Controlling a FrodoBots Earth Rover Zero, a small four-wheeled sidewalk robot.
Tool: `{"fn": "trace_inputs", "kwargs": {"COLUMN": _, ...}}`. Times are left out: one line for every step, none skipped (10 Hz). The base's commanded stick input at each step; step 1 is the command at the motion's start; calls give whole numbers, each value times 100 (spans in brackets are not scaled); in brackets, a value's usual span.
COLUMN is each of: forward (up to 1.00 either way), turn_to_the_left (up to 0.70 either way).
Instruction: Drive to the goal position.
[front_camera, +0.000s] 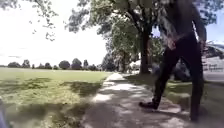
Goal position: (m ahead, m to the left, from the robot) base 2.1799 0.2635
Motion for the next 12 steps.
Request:
{"fn": "trace_inputs", "kwargs": {"forward": 70, "turn_to_the_left": 0}}
{"fn": "trace_inputs", "kwargs": {"forward": 70, "turn_to_the_left": 0}}
{"fn": "trace_inputs", "kwargs": {"forward": 70, "turn_to_the_left": 0}}
{"fn": "trace_inputs", "kwargs": {"forward": 70, "turn_to_the_left": 0}}
{"fn": "trace_inputs", "kwargs": {"forward": 70, "turn_to_the_left": 0}}
{"fn": "trace_inputs", "kwargs": {"forward": 70, "turn_to_the_left": 0}}
{"fn": "trace_inputs", "kwargs": {"forward": 70, "turn_to_the_left": 0}}
{"fn": "trace_inputs", "kwargs": {"forward": 70, "turn_to_the_left": 0}}
{"fn": "trace_inputs", "kwargs": {"forward": 70, "turn_to_the_left": 0}}
{"fn": "trace_inputs", "kwargs": {"forward": 70, "turn_to_the_left": 0}}
{"fn": "trace_inputs", "kwargs": {"forward": 70, "turn_to_the_left": 0}}
{"fn": "trace_inputs", "kwargs": {"forward": 70, "turn_to_the_left": 0}}
